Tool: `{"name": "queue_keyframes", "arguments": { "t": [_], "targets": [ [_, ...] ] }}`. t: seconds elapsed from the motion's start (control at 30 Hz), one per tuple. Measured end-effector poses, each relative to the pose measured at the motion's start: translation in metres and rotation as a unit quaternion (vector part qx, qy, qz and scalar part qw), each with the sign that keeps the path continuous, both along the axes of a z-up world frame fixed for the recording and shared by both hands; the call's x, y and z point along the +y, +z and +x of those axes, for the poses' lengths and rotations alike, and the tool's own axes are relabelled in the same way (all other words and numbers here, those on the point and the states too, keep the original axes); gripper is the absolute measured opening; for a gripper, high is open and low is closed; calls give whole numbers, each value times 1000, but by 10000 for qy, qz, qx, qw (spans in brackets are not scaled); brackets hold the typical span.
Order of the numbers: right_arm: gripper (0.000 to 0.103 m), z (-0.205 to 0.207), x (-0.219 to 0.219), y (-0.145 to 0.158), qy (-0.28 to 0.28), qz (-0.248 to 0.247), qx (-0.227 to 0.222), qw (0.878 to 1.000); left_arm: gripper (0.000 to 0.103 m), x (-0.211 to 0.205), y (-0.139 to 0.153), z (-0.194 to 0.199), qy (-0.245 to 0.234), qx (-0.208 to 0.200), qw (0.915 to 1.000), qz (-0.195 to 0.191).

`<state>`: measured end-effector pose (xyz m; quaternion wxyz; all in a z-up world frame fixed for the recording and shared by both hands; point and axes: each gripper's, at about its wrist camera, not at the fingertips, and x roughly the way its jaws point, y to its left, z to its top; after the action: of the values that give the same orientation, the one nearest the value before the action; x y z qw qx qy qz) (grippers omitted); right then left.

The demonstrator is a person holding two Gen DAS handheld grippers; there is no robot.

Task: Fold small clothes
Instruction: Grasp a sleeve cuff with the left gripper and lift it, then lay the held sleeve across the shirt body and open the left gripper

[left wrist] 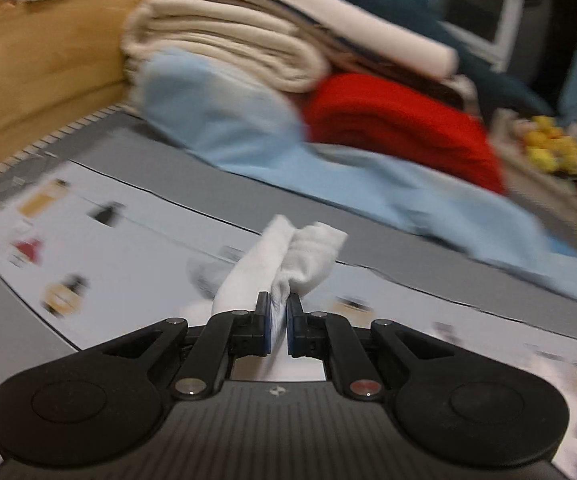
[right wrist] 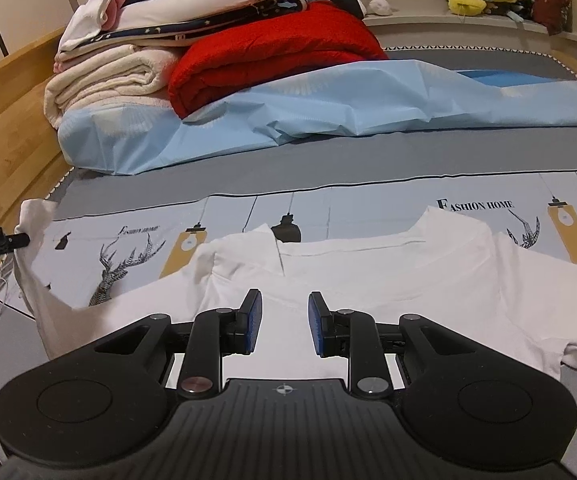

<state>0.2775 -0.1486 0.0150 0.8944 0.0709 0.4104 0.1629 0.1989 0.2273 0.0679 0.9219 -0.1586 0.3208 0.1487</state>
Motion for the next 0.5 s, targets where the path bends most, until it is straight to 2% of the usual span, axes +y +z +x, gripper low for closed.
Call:
{"name": "queue_keyframes", "arguments": {
  "t": [0.1,0.27,0.37,0.43,0.47,0.5],
  "targets": [
    [27,-1,-6,3,-85,90,71,9999,7,-47,-9,-3,-536,41,9982,-278],
    [27,-1,-24,-3,-320,208,385,9985,7,-111,-47,23,-1307,528,9881,-610],
    [27,1,-39,-9,-479,297,540,9969,7,-143,-51,34,-1734,410,9816,-681],
    [27,4,-50,-14,-631,350,638,9954,7,-161,-51,39,-2095,224,9725,-989],
    [27,5,-55,-17,-704,403,686,9943,9,-171,-52,42,-2371,161,9640,-1193],
    [27,6,-59,-19,-768,475,729,9932,25,-179,-51,46,-2653,178,9541,-1376]
  ]
}}
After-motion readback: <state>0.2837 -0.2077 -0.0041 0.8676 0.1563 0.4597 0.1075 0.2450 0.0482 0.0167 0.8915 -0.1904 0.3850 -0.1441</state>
